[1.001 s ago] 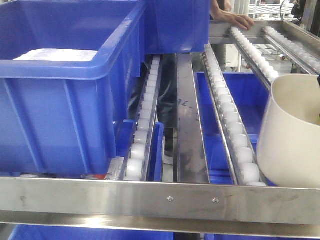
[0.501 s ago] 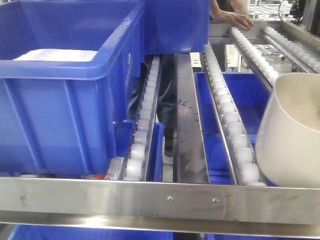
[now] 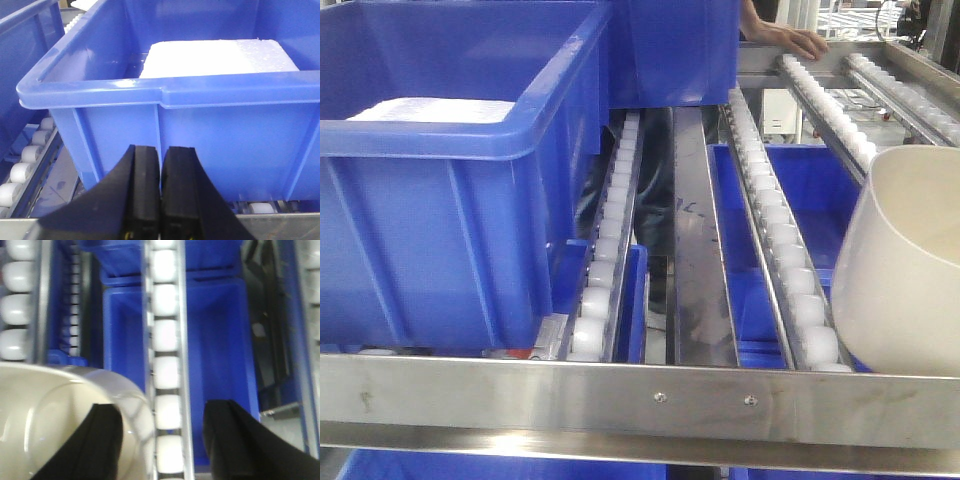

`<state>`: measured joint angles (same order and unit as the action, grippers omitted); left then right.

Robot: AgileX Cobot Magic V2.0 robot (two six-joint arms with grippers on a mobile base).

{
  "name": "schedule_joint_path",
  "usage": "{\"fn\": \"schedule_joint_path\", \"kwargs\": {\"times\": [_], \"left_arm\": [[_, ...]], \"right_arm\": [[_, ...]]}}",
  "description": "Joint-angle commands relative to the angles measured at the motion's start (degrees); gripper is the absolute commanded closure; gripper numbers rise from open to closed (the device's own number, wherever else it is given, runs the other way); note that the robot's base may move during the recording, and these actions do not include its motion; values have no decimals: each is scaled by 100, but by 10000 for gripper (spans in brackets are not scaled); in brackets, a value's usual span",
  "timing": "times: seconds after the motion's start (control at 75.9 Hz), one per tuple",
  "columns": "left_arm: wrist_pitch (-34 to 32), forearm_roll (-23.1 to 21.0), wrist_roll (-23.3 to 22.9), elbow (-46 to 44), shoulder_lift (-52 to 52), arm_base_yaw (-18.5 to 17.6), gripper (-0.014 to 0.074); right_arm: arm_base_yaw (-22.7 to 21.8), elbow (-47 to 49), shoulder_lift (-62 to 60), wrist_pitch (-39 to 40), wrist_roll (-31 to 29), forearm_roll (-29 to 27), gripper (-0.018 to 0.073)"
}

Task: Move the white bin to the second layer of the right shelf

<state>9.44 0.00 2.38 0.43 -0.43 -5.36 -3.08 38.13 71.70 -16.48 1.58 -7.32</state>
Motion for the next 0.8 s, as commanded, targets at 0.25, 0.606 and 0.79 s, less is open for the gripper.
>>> {"fn": "schedule_joint_path", "kwargs": {"times": [0.25,0.606,0.79], "left_arm": [[-500,0,-18,211,-81,-26,512],[-500,0,-18,211,-81,-26,512],[-500,0,-18,211,-81,-26,512]], "right_arm": [[-50,176,-268,245,-7,-7,97],[-50,176,-1279,97,-7,-7,97],[-50,176,-1888,-154,-7,-7,112]]}}
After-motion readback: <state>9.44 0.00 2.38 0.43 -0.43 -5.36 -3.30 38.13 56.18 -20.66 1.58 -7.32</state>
